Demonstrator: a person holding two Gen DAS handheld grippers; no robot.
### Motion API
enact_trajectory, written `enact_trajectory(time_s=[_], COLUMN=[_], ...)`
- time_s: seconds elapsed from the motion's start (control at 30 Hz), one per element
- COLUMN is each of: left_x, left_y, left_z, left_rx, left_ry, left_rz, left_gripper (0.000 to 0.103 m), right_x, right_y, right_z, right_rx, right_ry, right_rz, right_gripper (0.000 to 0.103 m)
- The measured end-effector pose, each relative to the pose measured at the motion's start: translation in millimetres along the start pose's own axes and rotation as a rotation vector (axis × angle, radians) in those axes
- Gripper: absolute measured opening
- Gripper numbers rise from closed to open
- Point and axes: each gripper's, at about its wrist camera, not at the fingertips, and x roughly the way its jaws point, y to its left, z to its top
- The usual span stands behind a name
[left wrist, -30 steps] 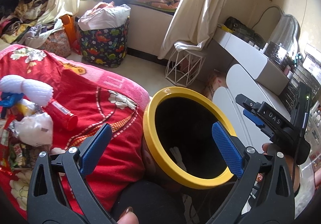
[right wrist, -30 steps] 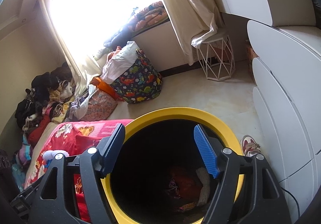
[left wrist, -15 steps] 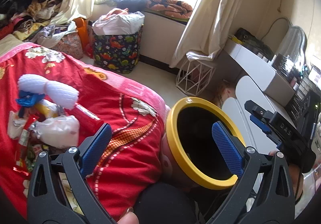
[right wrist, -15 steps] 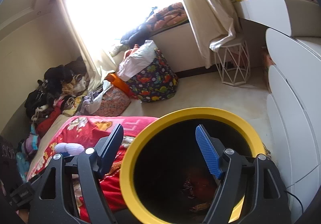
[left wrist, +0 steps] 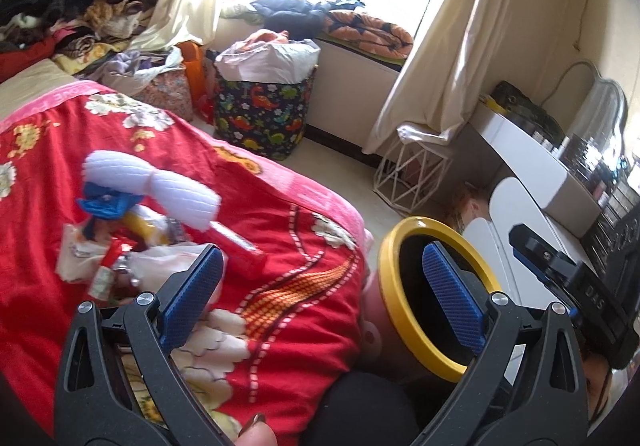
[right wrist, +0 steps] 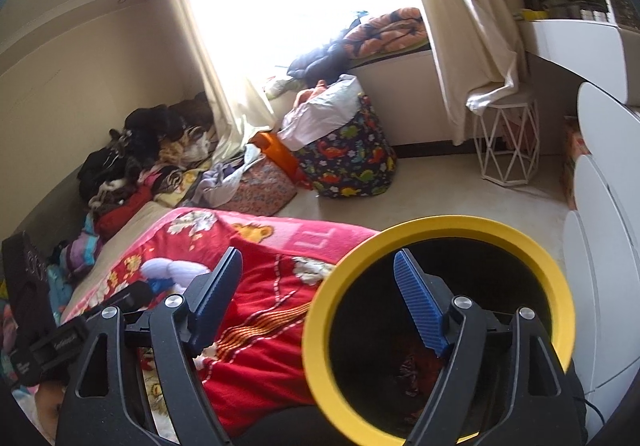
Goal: Collect trash
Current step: 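Move both open grippers back toward the trash pile on the bedspread, then grasp the red snack wrapper with the left gripper while the right grasps a white plastic bag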
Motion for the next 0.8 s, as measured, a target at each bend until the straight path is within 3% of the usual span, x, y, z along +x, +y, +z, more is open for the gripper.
enact_trajectory(time_s=[0.33,0.8], left_x=[-23,-50], left_y=[51,125], left_z=[4,-18], left_rx=[-0.065,-0.176], left_ry=[-0.032,-0.01], left_rz=[0.085,0.198], left_gripper=[0.092,0.092], right_x=[28,85], right_y=[42,113], right_z=[-5,-25], right_rx=[-0.04,-0.166], right_ry=[0.09,0.234], right_rz=[0.115,0.234], right_gripper=[0.079,0.079])
